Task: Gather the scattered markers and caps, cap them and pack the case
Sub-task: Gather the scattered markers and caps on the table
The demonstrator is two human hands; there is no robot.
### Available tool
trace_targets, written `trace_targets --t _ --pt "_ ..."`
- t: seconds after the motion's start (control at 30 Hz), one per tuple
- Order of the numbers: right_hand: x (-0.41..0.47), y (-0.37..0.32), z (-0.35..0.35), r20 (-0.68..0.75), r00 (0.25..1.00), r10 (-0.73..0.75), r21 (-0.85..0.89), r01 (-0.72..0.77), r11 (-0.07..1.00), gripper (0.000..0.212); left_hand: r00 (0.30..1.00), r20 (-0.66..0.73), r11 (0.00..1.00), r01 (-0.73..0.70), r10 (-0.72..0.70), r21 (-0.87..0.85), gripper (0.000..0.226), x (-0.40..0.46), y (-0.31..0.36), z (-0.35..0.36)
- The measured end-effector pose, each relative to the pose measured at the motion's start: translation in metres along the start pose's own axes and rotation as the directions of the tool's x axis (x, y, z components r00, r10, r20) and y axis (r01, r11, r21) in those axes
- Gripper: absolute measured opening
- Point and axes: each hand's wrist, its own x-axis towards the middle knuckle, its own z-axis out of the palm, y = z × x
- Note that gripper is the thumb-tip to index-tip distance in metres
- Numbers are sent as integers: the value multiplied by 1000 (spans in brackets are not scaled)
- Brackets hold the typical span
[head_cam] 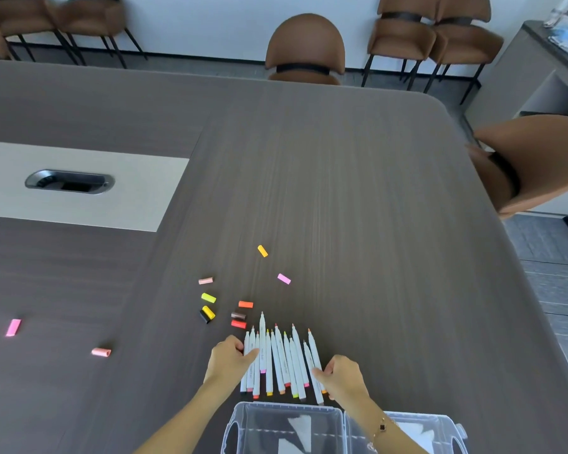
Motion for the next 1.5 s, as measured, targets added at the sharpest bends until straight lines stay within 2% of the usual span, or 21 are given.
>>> trace_targets --t 0.17,0.33,0.5,0.67,0.83,0.93,1.0,1.07,1.13,1.23,1.33,1.4,1.43,1.5 --pt "3 3 6 43 999 33 -94 -29 995 39 1000 29 989 7 -12 149 44 -1 5 6" --pt "3 5 4 70 996 47 -165 -35 986 47 986 165 968 -15 -27 250 51 -1 6 4" --pt "3 6 0 98 994 57 -237 -32 971 54 969 245 935 -53 -37 351 78 -3 1 4" --pt "4 5 -3 94 993 75 -223 -53 973 45 971 238 964 -68 5 258 44 -9 -5 1" --pt "-1 1 -3 111 992 57 -301 -21 953 47 978 206 966 -80 28 247 39 -17 -6 -2" --pt "-2 -3 -10 27 998 -56 -376 62 924 45 984 164 967 -113 76 228 32 -21 -4 -11" --pt "-2 -9 -12 -15 986 -169 -351 153 924 40 983 111 956 -167 144 242 23 -25 -5 -17" --pt "-2 -16 -8 24 970 -241 -337 234 912 34 967 52 921 -254 250 296 20 -29 -7 -24" --pt "-1 -20 -1 107 957 -269 -349 289 891 26 925 69 841 -370 375 394 35 -33 -12 -27" --pt "-4 -19 6 186 944 -272 -354 322 878 20 792 312 593 -603 524 535 49 -38 -19 -26" --pt "-11 -17 6 181 931 -316 -376 363 852 17 688 491 445 -723 534 529 51 -44 -22 -16" --pt "-16 -16 2 94 906 -413 -415 413 811 13 667 546 396 -743 507 540 51 -44 -23 -9" --pt "-17 -15 0 58 877 -477 -437 452 777 21 673 558 389 -738 486 551 51 -43 -23 -7" --pt "-18 -10 -2 95 820 -564 -474 536 699 40 676 582 377 -736 452 563 52 -41 -24 -7"
